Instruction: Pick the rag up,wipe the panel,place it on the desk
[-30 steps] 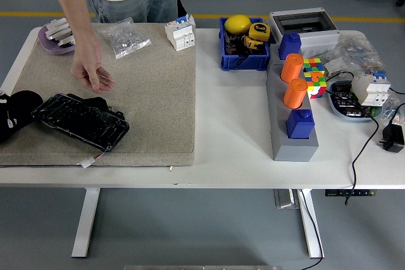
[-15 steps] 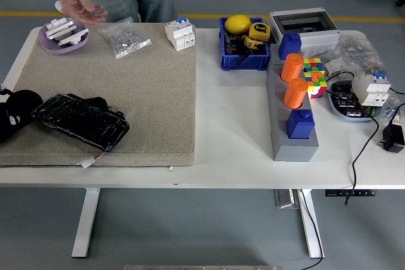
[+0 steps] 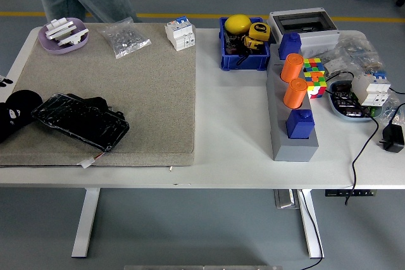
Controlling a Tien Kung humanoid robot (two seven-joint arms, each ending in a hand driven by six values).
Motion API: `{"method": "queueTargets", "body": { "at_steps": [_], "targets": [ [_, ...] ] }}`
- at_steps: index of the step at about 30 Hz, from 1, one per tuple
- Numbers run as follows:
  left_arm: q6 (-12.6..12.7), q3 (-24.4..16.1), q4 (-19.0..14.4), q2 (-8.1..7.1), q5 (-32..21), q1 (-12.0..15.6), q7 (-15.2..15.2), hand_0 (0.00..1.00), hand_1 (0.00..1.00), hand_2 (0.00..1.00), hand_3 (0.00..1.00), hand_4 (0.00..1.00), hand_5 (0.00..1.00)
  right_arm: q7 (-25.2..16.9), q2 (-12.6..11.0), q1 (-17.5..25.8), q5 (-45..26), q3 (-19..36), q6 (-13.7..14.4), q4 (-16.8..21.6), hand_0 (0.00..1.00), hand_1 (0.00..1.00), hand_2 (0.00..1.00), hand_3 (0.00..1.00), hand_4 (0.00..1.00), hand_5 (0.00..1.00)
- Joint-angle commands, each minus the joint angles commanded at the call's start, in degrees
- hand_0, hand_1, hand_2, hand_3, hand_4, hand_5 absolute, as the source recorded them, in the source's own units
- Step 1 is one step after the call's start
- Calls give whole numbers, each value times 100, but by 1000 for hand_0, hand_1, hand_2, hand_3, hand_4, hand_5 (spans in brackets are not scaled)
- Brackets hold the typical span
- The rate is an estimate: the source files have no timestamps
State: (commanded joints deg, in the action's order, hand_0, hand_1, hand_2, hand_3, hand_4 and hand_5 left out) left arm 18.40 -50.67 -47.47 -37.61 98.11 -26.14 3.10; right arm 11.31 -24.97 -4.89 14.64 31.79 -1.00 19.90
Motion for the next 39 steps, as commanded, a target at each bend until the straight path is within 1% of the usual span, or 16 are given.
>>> {"method": "queueTargets", "body": {
  "at_steps": [5, 7, 8, 9, 12, 15, 17, 18, 19, 21, 22, 24, 25, 27, 32, 39],
  "targets": [
    [-94, -283, -421, -146, 83, 231, 64, 579, 786, 800, 804, 888, 183, 4, -9, 11, -7, 0, 0, -6, 809, 677, 699, 650, 962, 775],
    [-145, -592, -732, -194, 27, 455, 62, 579, 787, 802, 805, 902, 195, 6, -10, 22, -22, -21, -4, -14, 811, 677, 699, 648, 958, 773],
    [-154, -719, -842, -198, 5, 521, 52, 579, 787, 802, 805, 902, 195, 7, -10, 25, -23, -24, -5, -15, 811, 677, 699, 648, 958, 773],
    [-164, -925, -1016, -192, -87, 645, 27, 579, 787, 802, 805, 902, 195, 6, -9, 29, -24, -25, -4, -18, 811, 677, 699, 648, 958, 773],
    [-196, -1401, -1414, -145, -313, 902, -43, 583, 786, 801, 806, 905, 193, 6, -1, 34, -22, -31, -3, -20, 811, 678, 699, 647, 957, 773],
    [-236, -1939, -1758, 8, -569, 1172, -158, 583, 786, 801, 806, 905, 193, 2, 9, 37, -7, -23, 2, -21, 811, 678, 699, 647, 957, 773],
    [-259, -2363, -1886, 202, -852, 1314, -296, 583, 786, 801, 806, 905, 193, -2, 24, 48, 6, 1, 7, -23, 811, 678, 699, 647, 957, 773],
    [-266, -2495, -1909, 250, -921, 1342, -333, 588, 788, 801, 808, 913, 201, -3, 31, 51, 9, 2, 7, -24, 810, 678, 699, 647, 954, 771],
    [-276, -2727, -1937, 406, -1073, 1381, -414, 588, 788, 801, 808, 913, 201, -3, 44, 54, 13, -3, 6, -29, 810, 678, 699, 647, 954, 771],
    [-291, -3112, -1985, 654, -1243, 1421, -498, 588, 788, 801, 808, 913, 201, -6, 64, 58, 24, -1, 10, -27, 810, 678, 699, 647, 954, 771],
    [-293, -3341, -2017, 829, -1355, 1433, -566, 588, 788, 801, 808, 913, 201, -5, 79, 57, 39, -17, 12, -22, 810, 678, 699, 647, 954, 771],
    [-299, -3626, -2035, 1060, -1491, 1420, -638, 591, 789, 798, 802, 920, 205, -5, 96, 63, 48, -26, 15, -18, 811, 677, 699, 647, 953, 771],
    [-300, -3722, -2041, 1145, -1528, 1409, -657, 591, 789, 798, 802, 920, 205, -3, 102, 66, 48, -39, 15, -17, 811, 677, 699, 647, 953, 771],
    [-294, -3811, -2057, 1252, -1575, 1398, -675, 591, 789, 798, 802, 920, 205, 0, 106, 62, 35, -69, 18, -23, 811, 677, 699, 647, 953, 771],
    [-273, -4013, -2185, 1390, -1585, 1465, -700, 594, 787, 797, 801, 928, 219, 14, 78, 29, 89, -83, 28, 6, 811, 677, 698, 646, 952, 771],
    [-261, -4149, -2309, 1393, -1570, 1629, -711, 600, 788, 797, 798, 928, 224, 21, 31, -5, 213, -79, 32, 70, 811, 677, 698, 646, 952, 771]
  ]
}}
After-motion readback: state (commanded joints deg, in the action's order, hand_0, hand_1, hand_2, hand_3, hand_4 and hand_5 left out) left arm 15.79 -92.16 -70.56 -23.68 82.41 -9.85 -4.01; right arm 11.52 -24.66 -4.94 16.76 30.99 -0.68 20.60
